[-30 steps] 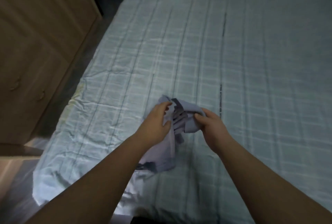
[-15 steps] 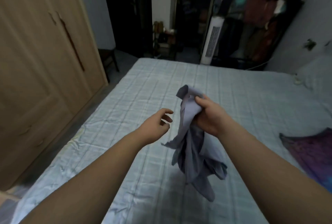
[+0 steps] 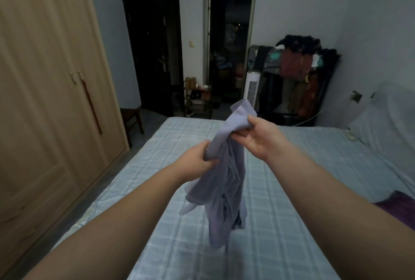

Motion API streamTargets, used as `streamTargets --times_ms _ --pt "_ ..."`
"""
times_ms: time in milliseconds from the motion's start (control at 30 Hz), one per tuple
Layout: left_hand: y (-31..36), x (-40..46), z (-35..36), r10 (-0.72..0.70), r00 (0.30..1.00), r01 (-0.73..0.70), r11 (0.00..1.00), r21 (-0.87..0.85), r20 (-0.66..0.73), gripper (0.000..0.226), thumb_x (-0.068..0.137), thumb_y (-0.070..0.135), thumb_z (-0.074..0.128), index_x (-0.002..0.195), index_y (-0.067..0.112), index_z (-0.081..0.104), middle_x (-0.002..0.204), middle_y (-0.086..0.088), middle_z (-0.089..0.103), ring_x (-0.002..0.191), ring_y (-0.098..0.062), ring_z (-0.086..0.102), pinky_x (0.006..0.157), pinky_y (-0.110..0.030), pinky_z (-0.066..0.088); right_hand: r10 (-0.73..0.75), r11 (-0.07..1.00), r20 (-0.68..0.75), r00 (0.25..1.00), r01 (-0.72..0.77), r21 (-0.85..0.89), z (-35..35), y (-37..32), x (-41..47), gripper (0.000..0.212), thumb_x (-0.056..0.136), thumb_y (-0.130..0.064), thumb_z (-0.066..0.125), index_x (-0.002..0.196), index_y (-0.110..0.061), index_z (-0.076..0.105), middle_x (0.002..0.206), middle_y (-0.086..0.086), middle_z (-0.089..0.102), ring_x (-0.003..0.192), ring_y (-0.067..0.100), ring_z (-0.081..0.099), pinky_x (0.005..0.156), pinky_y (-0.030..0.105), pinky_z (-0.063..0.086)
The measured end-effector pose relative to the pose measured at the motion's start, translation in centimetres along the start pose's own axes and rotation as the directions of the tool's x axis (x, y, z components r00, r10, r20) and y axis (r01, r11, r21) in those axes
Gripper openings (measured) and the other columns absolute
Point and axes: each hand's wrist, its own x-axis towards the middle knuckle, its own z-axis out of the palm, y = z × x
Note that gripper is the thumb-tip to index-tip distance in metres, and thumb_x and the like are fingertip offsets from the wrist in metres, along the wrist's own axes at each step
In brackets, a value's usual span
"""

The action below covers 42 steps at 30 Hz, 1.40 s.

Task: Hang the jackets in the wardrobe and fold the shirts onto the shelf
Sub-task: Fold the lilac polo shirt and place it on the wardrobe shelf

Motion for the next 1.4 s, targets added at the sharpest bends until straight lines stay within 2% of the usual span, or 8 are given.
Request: streamTargets --times_ms 400,500,600,667,867,1000,1267,1400 --pt "0.9 1.1 -5.8 -0.02 0.999 0.016 0.996 -0.091 -0.047 0.024 0.1 0.032 0.053 0.092 0.024 0.074 0.088 0.004 0.075 0.088 -0.015 0.069 0.08 -0.034 0.055 0.0 0.981 -0.205 0.979 -0.04 -0.192 -1.6 0.4 1.0 0.031 0.101 -0.021 0.054 0.127 -0.004 0.059 0.095 0.007 0.069 0.077 0.013 0.065 0.046 0.017 0.05" --pt "1.7 0.6 -6.0 -0.05 0.999 0.051 0.971 -0.234 0.009 0.023 0.101 0.028 0.053 0.102 0.018 0.073 0.092 0.005 0.075 0.088 -0.008 0.07 0.076 -0.023 0.053 0.053 0.986 -0.111 0.992 -0.07 -0.153 -1.8 1.2 0.8 0.035 0.102 -0.02 0.05 0.132 -0.004 0.056 0.115 0.007 0.068 0.099 0.017 0.065 0.062 0.022 0.055" --pt "1.6 0.5 -5.6 -0.097 0.993 0.113 0.927 -0.359 0.061 0.023 0.099 0.027 0.056 0.109 0.013 0.071 0.103 -0.003 0.075 0.101 -0.019 0.069 0.089 -0.036 0.055 0.133 0.972 -0.014 0.991 -0.134 -0.191 -2.1 2.2 0.4 0.038 0.101 -0.017 0.049 0.137 -0.007 0.05 0.137 0.011 0.057 0.126 0.027 0.055 0.096 0.038 0.05" --pt "1.7 0.4 -5.1 -0.139 0.987 0.159 0.918 -0.363 0.08 0.022 0.098 0.031 0.056 0.105 0.017 0.073 0.102 -0.002 0.075 0.102 -0.022 0.069 0.091 -0.04 0.055 0.172 0.942 0.028 0.985 -0.156 -0.296 -1.9 3.1 -0.2 0.032 0.099 -0.015 0.054 0.131 -0.01 0.054 0.133 0.014 0.059 0.121 0.029 0.059 0.097 0.041 0.051" --pt "2.5 0.2 -3.7 -0.264 0.964 0.245 0.922 -0.3 -0.023 0.026 0.101 0.033 0.047 0.081 0.023 0.059 0.082 0.007 0.056 0.076 -0.01 0.053 0.072 -0.03 0.047 0.145 0.749 0.14 0.98 -0.016 -0.663 -0.4 5.9 -1.8 0.024 0.096 -0.018 0.061 0.119 -0.012 0.059 0.118 0.006 0.067 0.107 0.019 0.066 0.084 0.031 0.056" --pt "3.1 0.5 -3.3 -0.355 0.935 0.304 0.822 -0.481 -0.018 0.02 0.101 0.036 0.046 0.096 0.02 0.056 0.09 0.002 0.059 0.083 -0.013 0.058 0.074 -0.029 0.049 0.03 0.478 0.183 0.983 0.147 -0.866 -0.3 7.1 -1.8 0.031 0.091 -0.036 0.064 0.12 -0.025 0.057 0.119 -0.006 0.062 0.108 0.014 0.063 0.09 0.041 0.057" --pt "2.9 0.3 -3.8 -0.305 0.938 0.34 0.725 -0.599 0.164 0.033 0.101 0.035 0.05 0.117 0.008 0.059 0.112 -0.018 0.068 0.105 -0.03 0.068 0.094 -0.045 0.054 -0.19 0.252 0.24 0.952 0.284 -0.925 -0.1 6.5 -1.6 0.034 0.094 -0.027 0.061 0.125 -0.033 0.048 0.086 -0.006 0.063 0.076 0.007 0.059 0.061 0.021 0.041" --pt "2.7 0.1 -4.1 -0.208 0.964 0.265 0.734 -0.625 0.164 0.037 0.101 0.033 0.05 0.121 0.002 0.059 0.118 -0.023 0.066 0.11 -0.032 0.065 0.097 -0.049 0.052 -0.265 0.154 0.23 0.936 0.277 -0.949 0.1 5.5 -0.9 0.017 0.096 -0.021 0.054 0.111 -0.028 0.058 0.089 -0.005 0.064 0.082 0.014 0.06 0.068 0.033 0.048"
